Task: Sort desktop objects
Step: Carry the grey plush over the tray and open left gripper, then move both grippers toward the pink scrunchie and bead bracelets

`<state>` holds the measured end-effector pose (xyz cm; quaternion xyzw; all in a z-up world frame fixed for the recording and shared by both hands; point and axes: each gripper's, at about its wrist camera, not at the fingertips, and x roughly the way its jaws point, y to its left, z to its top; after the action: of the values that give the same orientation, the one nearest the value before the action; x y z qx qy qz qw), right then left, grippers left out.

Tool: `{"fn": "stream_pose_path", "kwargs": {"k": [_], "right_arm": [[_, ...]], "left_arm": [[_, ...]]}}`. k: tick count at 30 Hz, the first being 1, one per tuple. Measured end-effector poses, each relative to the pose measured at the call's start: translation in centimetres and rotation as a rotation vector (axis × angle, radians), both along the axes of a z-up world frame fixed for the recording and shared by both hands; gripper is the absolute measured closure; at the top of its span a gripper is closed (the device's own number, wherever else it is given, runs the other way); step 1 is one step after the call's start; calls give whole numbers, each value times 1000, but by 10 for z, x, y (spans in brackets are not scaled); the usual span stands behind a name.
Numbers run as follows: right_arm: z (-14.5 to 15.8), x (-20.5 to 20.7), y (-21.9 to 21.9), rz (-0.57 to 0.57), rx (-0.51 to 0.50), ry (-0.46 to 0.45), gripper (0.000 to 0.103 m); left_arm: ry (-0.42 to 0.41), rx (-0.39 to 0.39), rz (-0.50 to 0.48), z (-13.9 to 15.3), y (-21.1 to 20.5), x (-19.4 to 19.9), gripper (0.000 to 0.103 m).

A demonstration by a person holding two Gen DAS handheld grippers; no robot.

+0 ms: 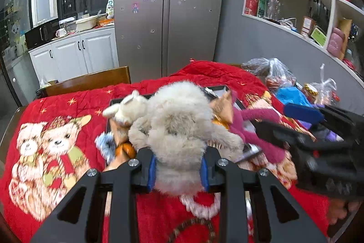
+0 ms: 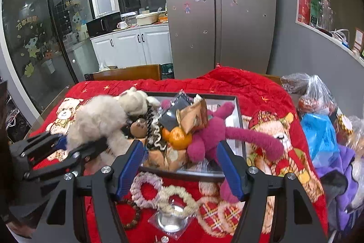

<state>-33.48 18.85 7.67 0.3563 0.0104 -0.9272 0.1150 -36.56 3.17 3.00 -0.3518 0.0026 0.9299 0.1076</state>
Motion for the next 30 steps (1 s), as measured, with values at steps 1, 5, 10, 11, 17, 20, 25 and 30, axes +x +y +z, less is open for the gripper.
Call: {"fn": "stream_pose_path", "kwargs": {"k": [1, 5, 10, 11, 17, 20, 25, 30], "right_arm": [[0, -5, -1, 3, 8, 1, 34], [-4, -21, 1, 4, 14, 0, 34], [-16, -41, 12, -13, -2, -23, 34], [-20, -45, 15, -20, 1, -32, 34], [-26, -52, 25, -42, -7, -50, 34], [-24, -50, 23, -36, -1, -41, 34], [-22, -47, 16, -13, -12, -38, 34], [-24, -46, 11, -4, 0, -43, 34]], "left_arm": [[-6, -2, 0, -2, 1, -13, 73], [-34, 2, 11, -14, 5, -55, 73], [-66, 27, 6, -32, 2, -88, 72], [-62, 26, 5, -34, 1, -91, 72], [-66, -36, -15, -45, 14, -104, 58], [-67, -48, -2, -49, 16, -106, 27], [-89, 5, -8, -48, 6, -105, 26], [-74, -7, -12, -42, 7, -99, 26]]}}
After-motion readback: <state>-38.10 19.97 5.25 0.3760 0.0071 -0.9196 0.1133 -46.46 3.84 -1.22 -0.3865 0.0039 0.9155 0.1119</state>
